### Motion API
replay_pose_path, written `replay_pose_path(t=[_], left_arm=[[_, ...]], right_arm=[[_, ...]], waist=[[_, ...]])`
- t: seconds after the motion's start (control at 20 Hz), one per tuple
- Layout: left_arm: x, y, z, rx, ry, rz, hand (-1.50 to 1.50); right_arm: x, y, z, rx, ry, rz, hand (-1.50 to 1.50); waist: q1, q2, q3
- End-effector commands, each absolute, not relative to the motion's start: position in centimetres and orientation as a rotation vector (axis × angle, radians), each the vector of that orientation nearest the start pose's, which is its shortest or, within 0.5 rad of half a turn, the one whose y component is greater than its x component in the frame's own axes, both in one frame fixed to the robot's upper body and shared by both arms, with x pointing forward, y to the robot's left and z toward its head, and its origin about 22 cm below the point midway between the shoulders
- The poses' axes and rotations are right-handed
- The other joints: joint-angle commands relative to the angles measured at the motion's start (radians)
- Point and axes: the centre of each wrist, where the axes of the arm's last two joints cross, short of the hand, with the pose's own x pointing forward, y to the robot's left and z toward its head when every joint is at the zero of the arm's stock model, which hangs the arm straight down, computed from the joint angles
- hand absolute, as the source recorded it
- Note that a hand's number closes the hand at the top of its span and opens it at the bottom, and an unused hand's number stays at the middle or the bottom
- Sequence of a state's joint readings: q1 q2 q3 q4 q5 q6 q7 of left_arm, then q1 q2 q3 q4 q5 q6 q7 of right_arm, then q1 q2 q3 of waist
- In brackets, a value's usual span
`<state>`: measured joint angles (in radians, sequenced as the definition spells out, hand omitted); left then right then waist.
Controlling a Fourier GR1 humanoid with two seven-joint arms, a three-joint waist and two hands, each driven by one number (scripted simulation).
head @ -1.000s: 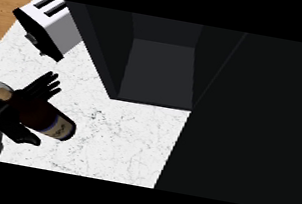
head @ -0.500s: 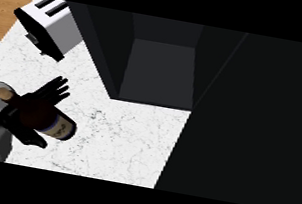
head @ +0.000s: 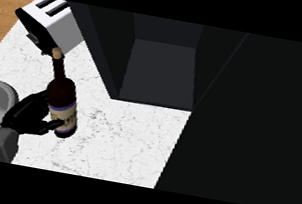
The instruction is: Pick up the wine, place it into the cabinet and close the cabinet
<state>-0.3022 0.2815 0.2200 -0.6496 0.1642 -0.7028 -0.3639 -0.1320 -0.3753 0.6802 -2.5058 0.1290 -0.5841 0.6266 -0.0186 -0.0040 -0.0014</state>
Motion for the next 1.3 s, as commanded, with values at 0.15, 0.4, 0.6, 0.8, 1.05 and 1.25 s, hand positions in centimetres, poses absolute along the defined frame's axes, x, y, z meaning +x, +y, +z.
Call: replay_pose_path(t=[0.15, 0.4, 0.6, 0.8, 1.05, 1.25], left_arm=[[26.3, 36.0, -10.1, -0.481, -1.418, -0.093, 1.5], [26.5, 34.4, -10.7, -0.377, -1.541, -0.059, 1.5], [23.0, 30.0, -13.6, -0.252, -1.678, 0.042, 1.5], [23.9, 29.3, -12.7, -0.219, -1.724, -0.016, 1.5], [24.7, 27.8, -12.0, -0.32, -1.711, -0.028, 1.5], [24.4, 25.0, -11.2, -0.398, -1.732, -0.011, 1.5]], right_arm=[[8.6, -17.1, 20.9, 0.229, -1.934, 0.166, -1.5], [8.0, -17.4, 21.0, 0.251, -1.932, 0.14, -1.5], [9.5, -16.7, 20.5, 0.222, -1.94, 0.156, -1.5], [8.7, -16.7, 20.5, 0.234, -1.92, 0.158, -1.5], [8.1, -17.7, 21.2, 0.217, -1.933, 0.157, -1.5], [8.4, -17.1, 20.9, 0.222, -1.948, 0.128, -1.5]], waist=[[0.005, 0.002, 0.001], [-0.005, 0.0, 0.0], [0.012, -0.004, 0.0], [0.011, -0.001, 0.001], [0.007, -0.001, 0.0], [0.011, -0.003, 0.0]])
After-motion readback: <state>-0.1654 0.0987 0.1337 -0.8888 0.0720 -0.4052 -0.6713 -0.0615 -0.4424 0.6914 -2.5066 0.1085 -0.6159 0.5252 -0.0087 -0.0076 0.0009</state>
